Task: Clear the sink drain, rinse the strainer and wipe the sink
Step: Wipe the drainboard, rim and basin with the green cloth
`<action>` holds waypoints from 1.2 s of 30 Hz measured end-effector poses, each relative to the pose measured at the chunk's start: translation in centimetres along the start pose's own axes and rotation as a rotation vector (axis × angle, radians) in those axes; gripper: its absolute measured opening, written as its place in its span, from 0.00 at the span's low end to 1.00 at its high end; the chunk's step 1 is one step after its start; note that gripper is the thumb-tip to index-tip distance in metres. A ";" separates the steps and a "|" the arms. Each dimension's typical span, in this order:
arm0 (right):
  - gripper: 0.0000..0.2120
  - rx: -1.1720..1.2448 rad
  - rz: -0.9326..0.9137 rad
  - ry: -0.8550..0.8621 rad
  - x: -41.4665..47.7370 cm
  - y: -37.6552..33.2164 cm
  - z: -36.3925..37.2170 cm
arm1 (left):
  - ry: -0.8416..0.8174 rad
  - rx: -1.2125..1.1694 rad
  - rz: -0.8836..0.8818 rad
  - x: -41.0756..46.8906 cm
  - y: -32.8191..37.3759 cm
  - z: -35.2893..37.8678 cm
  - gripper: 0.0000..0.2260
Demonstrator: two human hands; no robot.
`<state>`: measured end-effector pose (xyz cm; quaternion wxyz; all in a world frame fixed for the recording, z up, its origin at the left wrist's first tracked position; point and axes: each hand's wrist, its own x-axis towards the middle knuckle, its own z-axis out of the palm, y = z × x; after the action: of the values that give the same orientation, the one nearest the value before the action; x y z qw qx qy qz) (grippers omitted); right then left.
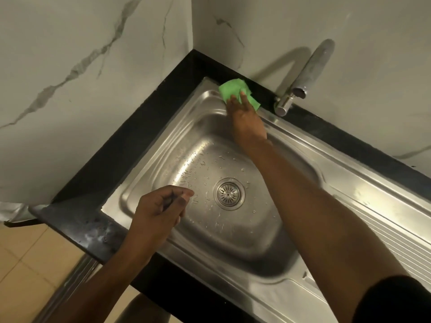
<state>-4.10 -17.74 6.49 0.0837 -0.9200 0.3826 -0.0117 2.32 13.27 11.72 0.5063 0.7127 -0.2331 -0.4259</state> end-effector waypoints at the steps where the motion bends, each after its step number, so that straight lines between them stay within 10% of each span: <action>1: 0.37 -0.027 -0.002 0.003 -1.1 1.1 0.1 | -0.013 0.001 0.004 -0.1 0.2 0.6 0.11; 10: 0.33 -0.077 0.074 -0.012 -11.5 13.0 -3.1 | -0.113 0.018 0.040 -0.8 0.1 4.9 0.10; 23: 0.23 -0.057 0.967 0.120 -20.2 23.9 -4.6 | -0.117 0.007 0.054 -1.7 0.5 6.9 0.11; 36: 0.32 0.195 0.255 0.061 -10.0 12.7 -2.8 | -0.065 0.015 0.069 -2.9 1.4 10.6 0.11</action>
<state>-20.35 -19.88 7.58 0.1618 -0.8507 0.4958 -0.0658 -8.00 9.41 12.71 0.5076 0.6937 -0.2770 -0.4293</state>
